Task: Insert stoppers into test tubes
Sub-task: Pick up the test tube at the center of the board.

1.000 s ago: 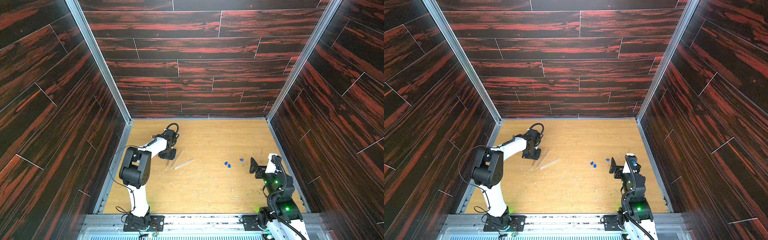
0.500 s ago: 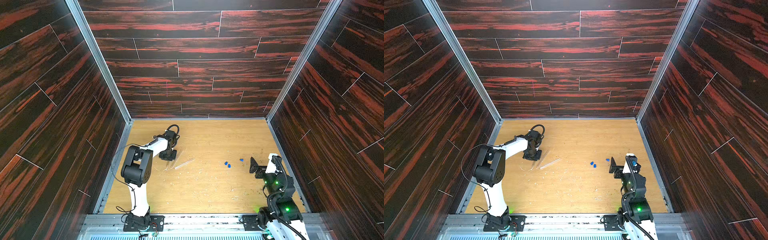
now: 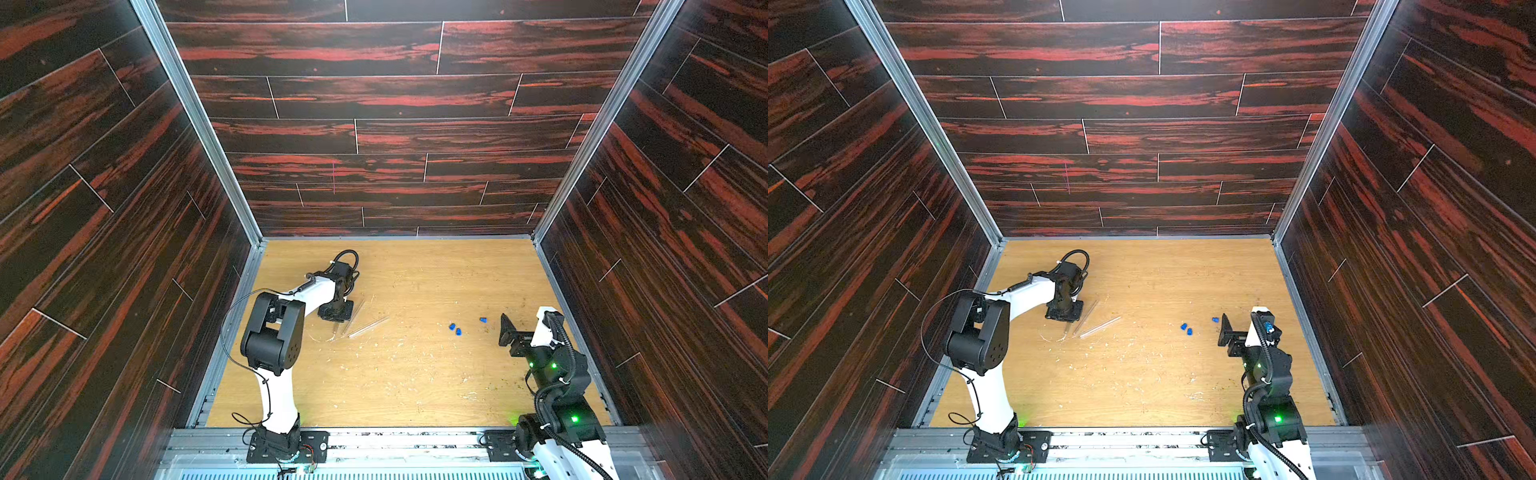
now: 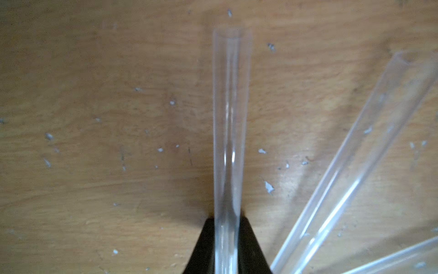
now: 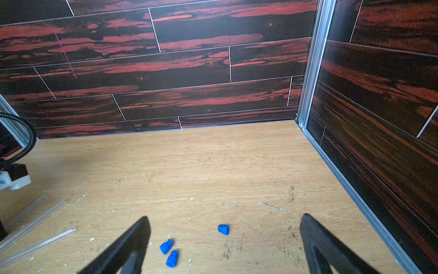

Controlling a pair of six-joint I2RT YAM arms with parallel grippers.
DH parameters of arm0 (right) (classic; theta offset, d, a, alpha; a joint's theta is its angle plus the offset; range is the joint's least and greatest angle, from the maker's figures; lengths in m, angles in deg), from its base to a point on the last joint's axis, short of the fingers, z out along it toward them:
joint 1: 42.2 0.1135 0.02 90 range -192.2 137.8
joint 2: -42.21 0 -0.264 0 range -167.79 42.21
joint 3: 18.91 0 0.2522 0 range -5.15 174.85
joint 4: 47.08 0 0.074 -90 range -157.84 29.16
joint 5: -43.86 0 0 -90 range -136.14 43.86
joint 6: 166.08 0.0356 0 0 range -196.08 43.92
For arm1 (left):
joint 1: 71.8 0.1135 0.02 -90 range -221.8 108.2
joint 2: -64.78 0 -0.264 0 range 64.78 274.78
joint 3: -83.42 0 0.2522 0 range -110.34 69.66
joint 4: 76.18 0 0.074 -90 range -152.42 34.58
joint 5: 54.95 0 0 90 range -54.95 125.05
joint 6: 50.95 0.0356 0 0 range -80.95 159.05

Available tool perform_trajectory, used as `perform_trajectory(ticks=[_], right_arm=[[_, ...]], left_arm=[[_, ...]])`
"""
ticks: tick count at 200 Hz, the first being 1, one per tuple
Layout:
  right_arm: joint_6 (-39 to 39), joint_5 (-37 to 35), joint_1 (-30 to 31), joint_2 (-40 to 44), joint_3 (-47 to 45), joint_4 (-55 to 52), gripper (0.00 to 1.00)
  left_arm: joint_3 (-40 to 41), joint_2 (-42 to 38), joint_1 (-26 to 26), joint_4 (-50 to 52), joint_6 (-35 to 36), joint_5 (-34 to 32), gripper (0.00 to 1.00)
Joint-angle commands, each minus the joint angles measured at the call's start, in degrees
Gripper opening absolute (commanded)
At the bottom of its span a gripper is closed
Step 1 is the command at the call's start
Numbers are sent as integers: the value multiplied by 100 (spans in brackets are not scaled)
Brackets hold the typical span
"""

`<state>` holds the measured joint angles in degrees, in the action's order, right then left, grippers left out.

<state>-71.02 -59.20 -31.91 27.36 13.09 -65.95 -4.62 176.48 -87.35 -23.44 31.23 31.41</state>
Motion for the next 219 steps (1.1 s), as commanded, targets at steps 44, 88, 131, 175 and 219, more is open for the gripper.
perform_trajectory(ticks=[44,88,131,175,219], right_arm=[[-15,52,27,-41,-6,58,99],[41,278,29,-377,329,-174,99],[103,1136,27,-1530,1164,-595,99],[957,2398,34,-3324,2571,-1354,99],[2019,3665,244,-4551,3338,-1179,98]], left_arm=[[45,-742,-36,325,480,-180,16],[-193,-1354,-44,477,1149,-76,16],[-245,-2009,-205,63,2266,130,16],[189,-2654,-536,-388,3394,830,16],[347,-2960,-581,105,3630,1674,15]])
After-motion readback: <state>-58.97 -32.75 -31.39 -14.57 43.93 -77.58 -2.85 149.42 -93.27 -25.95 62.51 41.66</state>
